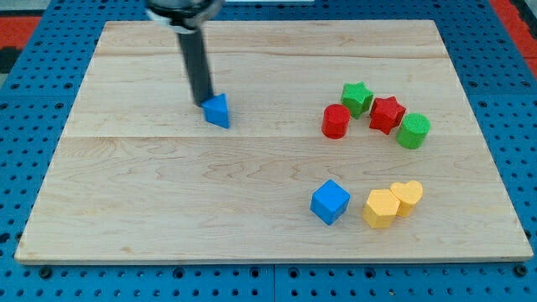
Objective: Reposition the blue triangle on top of the blue cube
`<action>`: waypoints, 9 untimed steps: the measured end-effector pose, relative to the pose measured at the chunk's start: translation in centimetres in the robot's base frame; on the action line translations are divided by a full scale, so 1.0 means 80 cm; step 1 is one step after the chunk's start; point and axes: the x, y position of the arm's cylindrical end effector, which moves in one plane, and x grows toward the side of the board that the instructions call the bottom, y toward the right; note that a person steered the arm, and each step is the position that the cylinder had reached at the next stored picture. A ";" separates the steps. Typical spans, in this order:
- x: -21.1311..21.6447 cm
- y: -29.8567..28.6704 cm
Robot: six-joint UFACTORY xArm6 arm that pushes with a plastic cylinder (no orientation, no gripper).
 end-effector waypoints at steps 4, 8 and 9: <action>0.090 -0.029; 0.160 0.096; 0.162 0.123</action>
